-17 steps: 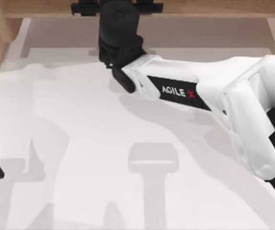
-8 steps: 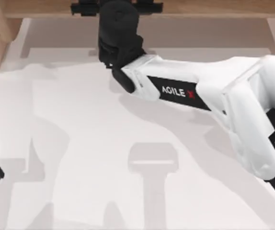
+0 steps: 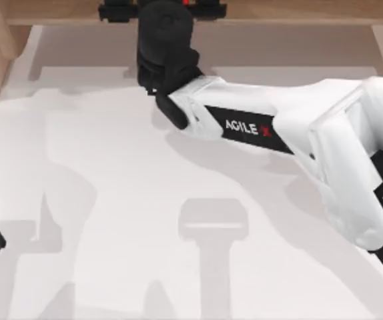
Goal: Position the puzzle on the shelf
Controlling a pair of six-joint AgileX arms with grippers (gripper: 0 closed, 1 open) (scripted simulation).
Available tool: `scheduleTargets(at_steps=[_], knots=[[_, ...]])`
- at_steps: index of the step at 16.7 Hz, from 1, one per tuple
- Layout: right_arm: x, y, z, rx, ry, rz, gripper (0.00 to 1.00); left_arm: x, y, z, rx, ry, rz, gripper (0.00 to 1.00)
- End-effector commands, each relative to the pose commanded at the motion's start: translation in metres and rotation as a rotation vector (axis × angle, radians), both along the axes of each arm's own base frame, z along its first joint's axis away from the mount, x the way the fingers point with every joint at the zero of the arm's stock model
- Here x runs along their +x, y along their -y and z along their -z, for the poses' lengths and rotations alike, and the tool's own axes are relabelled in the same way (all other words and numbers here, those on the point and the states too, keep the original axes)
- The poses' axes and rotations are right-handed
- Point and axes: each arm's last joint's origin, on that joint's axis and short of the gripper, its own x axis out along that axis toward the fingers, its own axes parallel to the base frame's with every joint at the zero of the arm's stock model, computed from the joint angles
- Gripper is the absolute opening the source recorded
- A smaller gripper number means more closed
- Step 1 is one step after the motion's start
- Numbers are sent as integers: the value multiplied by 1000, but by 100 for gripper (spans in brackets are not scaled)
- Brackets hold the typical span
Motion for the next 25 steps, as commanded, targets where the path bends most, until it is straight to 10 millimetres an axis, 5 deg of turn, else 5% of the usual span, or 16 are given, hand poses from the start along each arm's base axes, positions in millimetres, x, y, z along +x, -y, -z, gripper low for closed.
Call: scheduleTargets(at_steps=[9, 16, 20, 25], knots=[[-1, 0, -2, -2, 5, -6, 100, 0, 0, 0, 0, 0, 0, 100], [-42, 9, -58, -100, 187, -166, 100, 0, 0, 0, 0, 0, 0, 100], [-51, 68, -93, -256, 364, -181, 100, 0, 0, 0, 0, 0, 0, 100], [-40, 219, -106, -602, 507, 7, 100, 0, 0, 0, 0, 0, 0, 100]])
